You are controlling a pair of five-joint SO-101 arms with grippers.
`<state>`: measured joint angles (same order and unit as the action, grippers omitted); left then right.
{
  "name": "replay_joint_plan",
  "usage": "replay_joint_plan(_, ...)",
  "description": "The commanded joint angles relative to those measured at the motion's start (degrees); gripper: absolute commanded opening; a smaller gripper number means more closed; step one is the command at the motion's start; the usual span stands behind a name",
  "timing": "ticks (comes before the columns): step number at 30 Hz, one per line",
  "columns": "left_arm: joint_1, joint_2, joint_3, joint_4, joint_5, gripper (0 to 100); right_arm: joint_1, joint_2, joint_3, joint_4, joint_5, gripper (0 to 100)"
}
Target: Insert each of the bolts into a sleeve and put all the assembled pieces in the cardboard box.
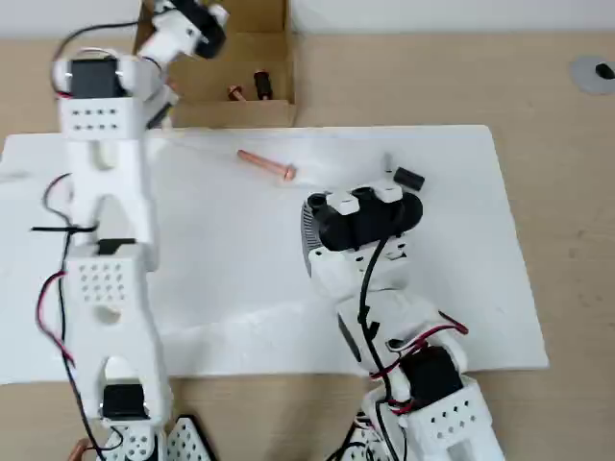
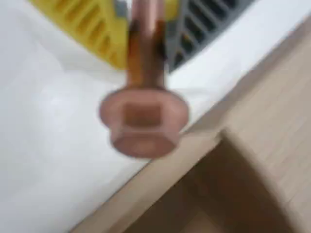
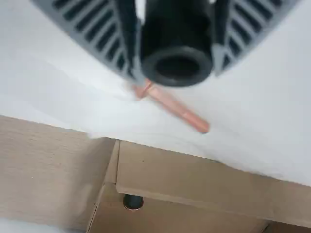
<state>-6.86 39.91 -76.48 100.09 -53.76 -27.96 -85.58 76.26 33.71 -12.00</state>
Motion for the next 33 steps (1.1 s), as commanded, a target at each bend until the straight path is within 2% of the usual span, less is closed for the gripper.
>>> replay_joint_plan(1, -5.1, -14.37, 5.19, 0.35, 7.12, 1, 1.01, -1.01, -0.4, -1.58, -0.7, 0.9)
replay_joint_plan(10, -27.08, -35.12, 4.57, 0.26, 19.16, 1, 0.92, -0.57, -0.57, -1.14, -0.7, 0.9)
replay_joint_plan(16, -41.05, -40.31, 4.4, 0.26, 23.65, 1, 0.66, -0.57, -0.66, 0.35, -0.7, 0.9)
replay_joint_plan(21, -57.14, -40.48, 4.84, -0.79, 42.99, 5, 0.66, -0.92, -0.66, 2.64, -0.62, 0.9)
replay_joint_plan(25, -72.18, -40.04, 4.84, -1.58, 55.21, 6, 0.66, -0.75, -0.66, 3.34, -0.53, 0.9)
replay_joint_plan(27, -78.24, -39.6, 6.24, -5.63, 58.64, 6, 0.66, -0.57, -0.66, 3.34, -0.53, 0.9)
replay_joint_plan(33, -96.0, -35.82, 13.1, -30.42, 68.48, 6, 0.66, -0.48, -0.48, 3.34, -0.53, 0.9)
